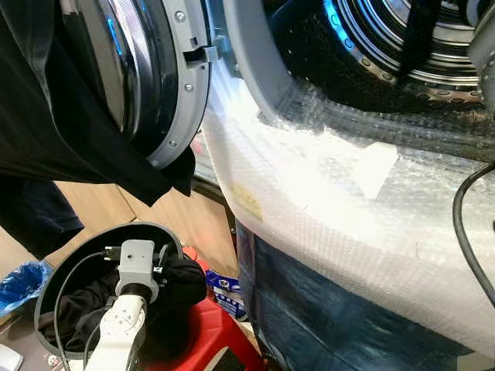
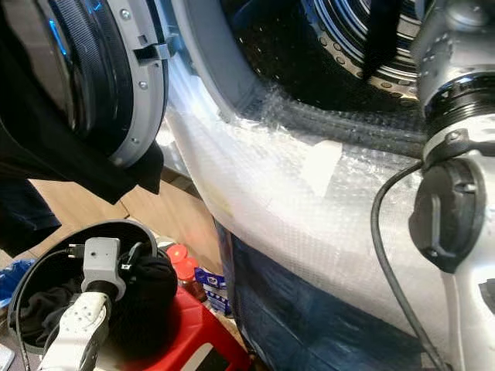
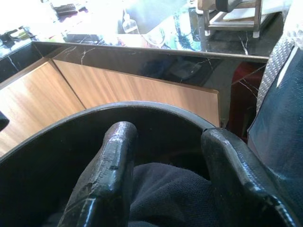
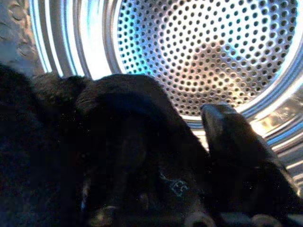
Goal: Clothes washing
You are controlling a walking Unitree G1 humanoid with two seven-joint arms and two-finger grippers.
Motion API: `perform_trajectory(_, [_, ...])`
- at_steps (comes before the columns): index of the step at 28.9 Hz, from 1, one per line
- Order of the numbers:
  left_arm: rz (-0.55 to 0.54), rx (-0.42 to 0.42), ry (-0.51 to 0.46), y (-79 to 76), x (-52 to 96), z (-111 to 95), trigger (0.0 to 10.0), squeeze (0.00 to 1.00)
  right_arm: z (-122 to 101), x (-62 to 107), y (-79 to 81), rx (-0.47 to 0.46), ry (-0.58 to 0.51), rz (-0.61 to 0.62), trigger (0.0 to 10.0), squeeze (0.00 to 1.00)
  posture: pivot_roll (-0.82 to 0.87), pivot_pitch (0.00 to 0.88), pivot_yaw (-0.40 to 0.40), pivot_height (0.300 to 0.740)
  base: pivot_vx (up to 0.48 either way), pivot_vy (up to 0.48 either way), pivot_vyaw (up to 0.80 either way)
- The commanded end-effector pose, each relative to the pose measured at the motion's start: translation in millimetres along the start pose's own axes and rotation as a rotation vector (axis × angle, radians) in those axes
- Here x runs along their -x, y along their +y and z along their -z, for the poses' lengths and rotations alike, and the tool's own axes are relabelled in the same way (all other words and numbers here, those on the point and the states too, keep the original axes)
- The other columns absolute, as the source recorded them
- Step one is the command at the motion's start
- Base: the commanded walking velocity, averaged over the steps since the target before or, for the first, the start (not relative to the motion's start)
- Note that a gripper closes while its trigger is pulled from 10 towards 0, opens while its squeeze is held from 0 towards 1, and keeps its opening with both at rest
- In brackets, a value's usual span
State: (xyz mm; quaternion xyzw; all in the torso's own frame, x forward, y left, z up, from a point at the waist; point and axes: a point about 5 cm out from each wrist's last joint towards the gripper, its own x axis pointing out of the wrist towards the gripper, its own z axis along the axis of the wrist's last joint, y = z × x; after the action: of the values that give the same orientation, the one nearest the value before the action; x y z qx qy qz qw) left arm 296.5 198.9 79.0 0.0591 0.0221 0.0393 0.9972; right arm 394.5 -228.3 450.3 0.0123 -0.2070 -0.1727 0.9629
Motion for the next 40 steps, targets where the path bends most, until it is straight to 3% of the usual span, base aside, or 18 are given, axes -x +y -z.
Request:
perform_trajectory(1, [0.009,-0.009,0.022,2.6,2.4,3,10.0,0.00,-19,-0.3,-3.1,-0.001,-0.096,0.037,10.0,1.00,-0.01,0.066,0.159,0.740,0.000,0.000,0.00])
perform_trajectory(3, [0.003,-0.005,0.019,3.4,2.2,3,10.0,0.00,-34,0.9,-1.8,0.036,-0.189,0.038,10.0,1.00,-0.01,0.072,0.160,0.740,0.000,0.000,0.00])
perform_trajectory(5, [0.001,-0.003,0.014,3.3,2.1,2,10.0,0.00,-36,2.8,11.1,0.107,-0.223,-0.040,10.0,1.00,-0.01,0.072,0.160,0.740,0.000,0.000,0.00])
perform_trajectory(8, [0.015,-0.005,0.025,0.6,2.8,3,10.0,0.00,9,5.4,31.0,0.210,-0.011,-0.184,10.0,1.00,-0.02,0.074,0.162,0.740,0.000,0.000,0.00])
perform_trajectory(10, [0.020,-0.002,0.025,-0.7,3.2,3,10.0,0.00,21,7.2,34.3,0.238,0.030,-0.202,10.0,1.00,-0.02,0.069,0.163,0.740,0.000,0.000,0.00])
perform_trajectory(12, [0.023,0.003,0.017,-2.1,2.5,1,10.0,0.00,14,5.8,30.2,0.190,-0.004,-0.154,10.0,1.00,-0.02,0.069,0.164,0.740,0.000,0.000,0.00])
perform_trajectory(16, [0.024,0.002,0.015,-2.2,2.1,1,10.0,0.00,1,4.6,28.0,0.210,-0.060,-0.127,10.0,1.00,-0.02,0.069,0.164,0.740,0.000,0.000,0.00])
perform_trajectory(18, [0.016,0.005,0.008,-1.2,1.7,-1,10.0,0.00,-49,5.6,16.7,0.179,-0.305,0.010,10.0,1.00,-0.01,0.073,0.160,0.740,0.000,0.000,0.00])
perform_trajectory(20, [0.013,0.007,0.007,-1.1,1.7,-1,10.0,0.00,-58,7.1,13.3,0.178,-0.364,0.048,10.0,1.00,-0.01,0.072,0.158,0.740,0.000,0.000,0.00])
perform_trajectory(22, [0.012,0.009,0.008,-1.3,1.9,-1,10.0,0.00,-46,5.7,17.7,0.209,-0.303,0.006,10.0,1.00,-0.02,0.072,0.158,0.740,0.000,0.000,0.00])
perform_trajectory(25, [0.015,0.011,0.013,-2.1,2.4,0,10.0,0.00,9,6.5,36.3,0.275,-0.016,-0.198,10.0,1.00,-0.02,0.068,0.156,0.740,0.000,0.000,0.00])
perform_trajectory(28, [0.025,0.011,0.015,-4.6,2.0,0,10.0,0.00,23,7.8,35.8,0.306,0.019,-0.196,10.0,1.00,-0.01,0.070,0.157,0.740,0.000,0.000,0.00])
perform_trajectory(33, [0.027,0.017,0.010,-5.7,2.1,-1,10.0,0.00,-24,5.7,31.9,0.216,-0.190,-0.112,10.0,1.00,-0.01,0.070,0.156,0.740,0.000,0.000,0.00])
perform_trajectory(34, [0.023,0.019,0.007,-5.2,2.1,-1,10.0,0.00,-56,7.6,22.6,0.160,-0.344,-0.017,10.0,1.00,-0.01,0.070,0.153,0.740,0.000,0.000,0.00])
perform_trajectory(35, [0.020,0.021,0.005,-4.8,1.9,-2,10.0,0.00,-68,9.2,18.3,0.142,-0.403,0.023,10.0,1.00,-0.01,0.070,0.153,0.740,0.000,0.000,0.00])
perform_trajectory(38, [0.014,0.026,-0.003,-4.5,1.3,-3,10.0,0.00,-77,10.5,14.6,0.134,-0.442,0.041,10.0,1.00,-0.01,0.071,0.151,0.740,0.000,0.000,0.00])
perform_trajectory(39, [0.016,0.026,-0.002,-4.8,1.3,-3,10.0,0.00,-68,9.2,18.4,0.127,-0.401,-0.006,10.0,0.45,-0.01,0.071,0.151,0.740,0.000,0.000,0.00])
perform_trajectory(40, [0.020,0.026,-0.002,-5.6,1.5,-3,10.0,0.00,-60,8.3,20.4,0.141,-0.370,-0.021,10.0,0.00,-0.01,0.074,0.153,0.740,0.000,0.000,0.00])
